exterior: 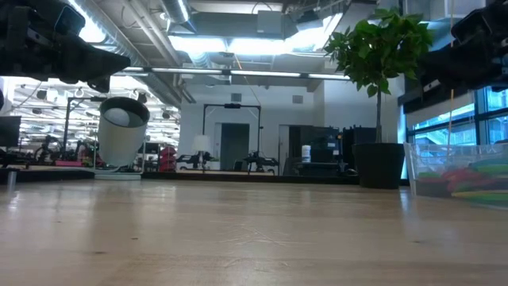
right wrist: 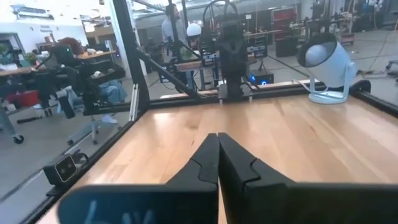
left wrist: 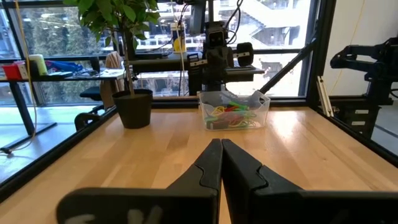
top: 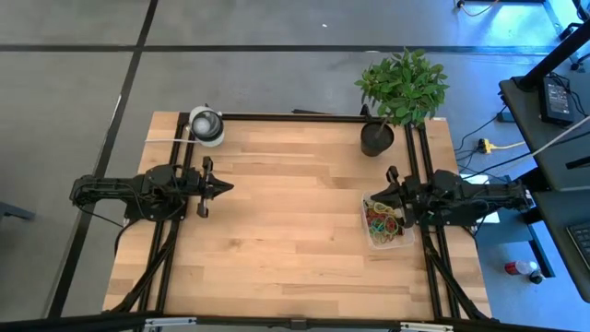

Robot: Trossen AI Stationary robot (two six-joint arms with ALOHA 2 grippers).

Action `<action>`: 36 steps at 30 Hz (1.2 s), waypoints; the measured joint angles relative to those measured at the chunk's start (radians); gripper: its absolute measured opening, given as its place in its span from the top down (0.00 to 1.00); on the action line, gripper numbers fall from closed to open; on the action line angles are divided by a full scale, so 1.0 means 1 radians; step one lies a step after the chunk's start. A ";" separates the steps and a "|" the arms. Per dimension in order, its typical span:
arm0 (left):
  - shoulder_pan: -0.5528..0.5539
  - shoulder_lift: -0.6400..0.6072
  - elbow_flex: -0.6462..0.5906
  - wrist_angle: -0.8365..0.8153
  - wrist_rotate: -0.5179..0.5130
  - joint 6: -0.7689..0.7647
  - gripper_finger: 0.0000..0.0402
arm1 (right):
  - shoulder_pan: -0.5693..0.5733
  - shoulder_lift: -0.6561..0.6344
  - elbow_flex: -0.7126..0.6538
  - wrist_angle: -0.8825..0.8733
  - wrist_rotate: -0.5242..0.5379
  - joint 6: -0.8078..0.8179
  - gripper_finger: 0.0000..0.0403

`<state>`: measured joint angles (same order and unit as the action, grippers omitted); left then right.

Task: Pick and place rubber bands into bin
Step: Return to Home Position

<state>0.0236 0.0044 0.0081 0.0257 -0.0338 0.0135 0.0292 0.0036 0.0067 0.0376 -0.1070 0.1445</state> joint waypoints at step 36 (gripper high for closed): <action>0.000 0.000 0.000 0.000 0.000 0.000 0.99 | 0.000 0.000 0.000 0.000 0.002 0.009 0.92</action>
<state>0.0238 0.0044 0.0078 0.0261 -0.0338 0.0135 0.0292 0.0040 0.0067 0.0372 -0.1051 0.1539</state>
